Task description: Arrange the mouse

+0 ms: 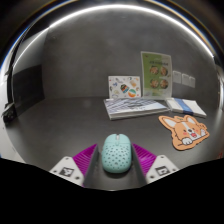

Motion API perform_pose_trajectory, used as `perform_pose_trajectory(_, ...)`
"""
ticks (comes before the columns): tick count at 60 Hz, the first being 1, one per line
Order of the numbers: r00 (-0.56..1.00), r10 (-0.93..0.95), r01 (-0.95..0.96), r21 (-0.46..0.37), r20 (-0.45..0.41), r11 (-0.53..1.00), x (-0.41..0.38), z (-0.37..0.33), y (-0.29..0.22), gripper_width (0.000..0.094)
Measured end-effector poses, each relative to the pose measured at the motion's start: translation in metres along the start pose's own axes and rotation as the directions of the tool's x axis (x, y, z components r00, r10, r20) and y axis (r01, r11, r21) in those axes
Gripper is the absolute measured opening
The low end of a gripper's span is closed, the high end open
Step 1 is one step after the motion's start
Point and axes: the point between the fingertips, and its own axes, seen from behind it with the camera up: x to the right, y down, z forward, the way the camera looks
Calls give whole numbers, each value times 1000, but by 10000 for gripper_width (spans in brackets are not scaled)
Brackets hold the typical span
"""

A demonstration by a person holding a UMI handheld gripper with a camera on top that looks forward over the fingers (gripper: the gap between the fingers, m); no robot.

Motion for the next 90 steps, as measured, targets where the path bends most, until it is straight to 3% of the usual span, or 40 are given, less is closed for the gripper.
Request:
perform_pose_trajectory(3,1000,10,-9,27,-30,1000,0,0,-2,531)
perform_pose_trajectory(13,992,39,-41,-15,-116,999,-2,-2,0,448)
perform_pose_trajectory(20,997,55,-57,-40,-50,998,-26,-14,-12,422)
perform_pose_trajectory(24,999,45,-44,15,-29,999,-31,-33,-48,420)
perform_pose_trajectory(29,998,15,-7,121,-62,993,-5,-66,-111,420)
perform_pose_trajectory(34,989,-1,38,251,-148,967,54,-100,-180,419)
perform_pose_trajectory(41,961,-42,125,295,-274,947,159,-109,-218,417)
perform_pose_trajectory(45,961,-12,89,268,-278,959,206,-109,-204,415)
perform_pose_trajectory(51,980,53,-19,175,-193,984,251,-55,-148,415)
perform_pose_trajectory(62,991,45,-43,14,-126,999,281,1,-76,419)
perform_pose_trajectory(86,994,57,-72,-161,-92,984,292,32,-25,424)
perform_pose_trajectory(90,995,53,-68,-168,-90,983,292,32,-24,477)
